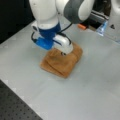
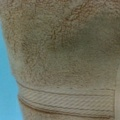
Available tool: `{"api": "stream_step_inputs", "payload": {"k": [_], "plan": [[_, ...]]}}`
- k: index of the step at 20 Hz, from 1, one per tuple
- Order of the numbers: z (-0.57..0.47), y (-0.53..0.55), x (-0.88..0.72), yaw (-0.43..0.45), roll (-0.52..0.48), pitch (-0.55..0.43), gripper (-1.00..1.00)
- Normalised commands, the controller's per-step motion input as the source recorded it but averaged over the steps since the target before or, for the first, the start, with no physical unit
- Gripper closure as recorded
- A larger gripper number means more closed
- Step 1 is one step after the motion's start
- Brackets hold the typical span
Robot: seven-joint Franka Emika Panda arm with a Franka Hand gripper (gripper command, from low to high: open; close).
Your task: Folding a towel twice
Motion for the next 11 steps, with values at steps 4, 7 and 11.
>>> {"api": "stream_step_inputs", "payload": {"k": [4, 7, 11], "plan": [[0.04, 0.37, -0.23, -0.241, -0.095, -0.052, -1.0], [-0.03, 0.34, -0.21, -0.185, -0.127, -0.067, -1.0], [-0.09, 0.16, -0.19, -0.123, -0.122, -0.089, -1.0]]}}
